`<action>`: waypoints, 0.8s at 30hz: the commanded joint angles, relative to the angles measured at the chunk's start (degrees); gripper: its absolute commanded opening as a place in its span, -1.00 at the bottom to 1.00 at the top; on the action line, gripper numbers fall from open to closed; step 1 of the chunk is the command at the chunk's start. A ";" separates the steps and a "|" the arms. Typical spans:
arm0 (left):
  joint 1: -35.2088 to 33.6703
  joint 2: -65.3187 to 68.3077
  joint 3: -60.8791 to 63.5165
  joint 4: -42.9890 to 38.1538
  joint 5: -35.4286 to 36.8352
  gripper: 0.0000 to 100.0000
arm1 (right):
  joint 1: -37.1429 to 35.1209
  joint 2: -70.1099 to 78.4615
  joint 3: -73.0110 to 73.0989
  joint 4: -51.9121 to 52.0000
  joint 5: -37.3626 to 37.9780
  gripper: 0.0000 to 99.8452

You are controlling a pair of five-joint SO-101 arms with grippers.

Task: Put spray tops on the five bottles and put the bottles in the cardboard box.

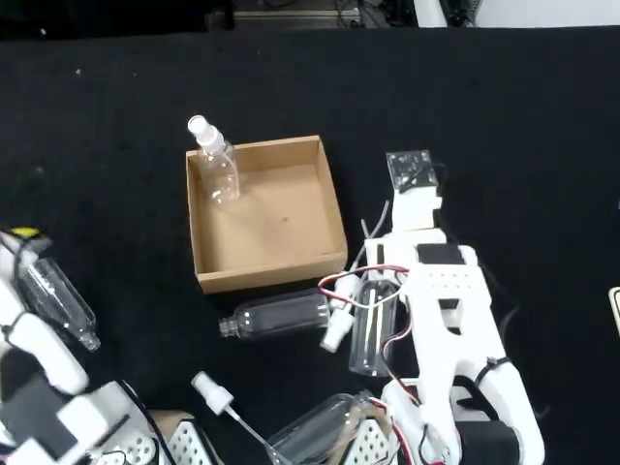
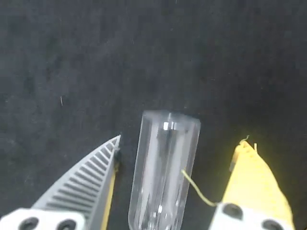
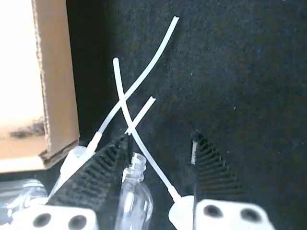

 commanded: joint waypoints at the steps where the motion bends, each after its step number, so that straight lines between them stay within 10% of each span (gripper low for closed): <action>1: -0.84 10.02 -8.04 0.70 -2.90 -0.34 | -0.79 -3.30 -0.22 -1.32 -0.18 -0.66; 16: -18.33 22.51 -20.00 1.85 -16.70 -0.34 | -0.79 -3.30 -0.13 -1.05 0.00 -0.66; 24: -19.74 21.36 -35.56 18.99 -32.18 -0.34 | -0.97 -3.03 -0.13 -0.88 0.00 -0.66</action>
